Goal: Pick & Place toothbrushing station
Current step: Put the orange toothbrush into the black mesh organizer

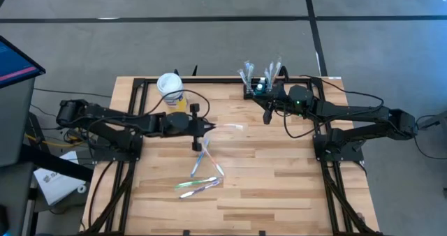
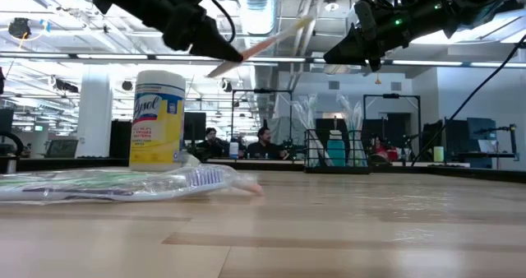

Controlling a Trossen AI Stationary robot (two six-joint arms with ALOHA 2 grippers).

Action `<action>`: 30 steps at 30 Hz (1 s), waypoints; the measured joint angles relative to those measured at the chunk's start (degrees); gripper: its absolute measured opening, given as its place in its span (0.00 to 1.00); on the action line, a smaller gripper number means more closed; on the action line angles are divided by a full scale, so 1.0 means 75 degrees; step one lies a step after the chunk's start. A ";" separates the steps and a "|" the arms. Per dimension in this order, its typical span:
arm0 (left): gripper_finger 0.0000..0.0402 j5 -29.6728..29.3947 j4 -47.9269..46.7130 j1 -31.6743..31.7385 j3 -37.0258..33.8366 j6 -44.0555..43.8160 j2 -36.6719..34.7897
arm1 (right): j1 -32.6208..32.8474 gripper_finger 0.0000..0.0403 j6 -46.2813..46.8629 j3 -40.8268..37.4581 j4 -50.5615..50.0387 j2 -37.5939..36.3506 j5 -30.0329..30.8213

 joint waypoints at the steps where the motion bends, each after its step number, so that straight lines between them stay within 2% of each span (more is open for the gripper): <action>1: 0.06 0.0002 0.0126 0.0053 0.0000 -0.0002 0.0000 | 0.0000 0.16 -0.0002 0.0000 0.0001 0.0000 -0.0002; 10: 0.06 0.0110 0.1656 0.0350 0.0000 -0.0040 0.0003 | 0.0004 0.16 0.0000 0.0000 0.0032 0.0000 -0.0016; 22: 0.06 0.1452 0.3045 0.0990 0.0000 -0.0905 0.0025 | 0.0701 0.16 -0.0572 0.0000 0.1117 0.0003 -0.0019; 26: 0.06 0.1864 0.3487 0.1151 0.0000 -0.1181 0.0236 | 0.0918 0.16 -0.0622 0.0003 0.1464 0.0001 -0.0019; 30: 0.06 0.1956 0.4029 0.1224 0.0000 -0.1213 0.0643 | 0.1063 0.16 -0.0643 0.0003 0.1680 0.0000 -0.0021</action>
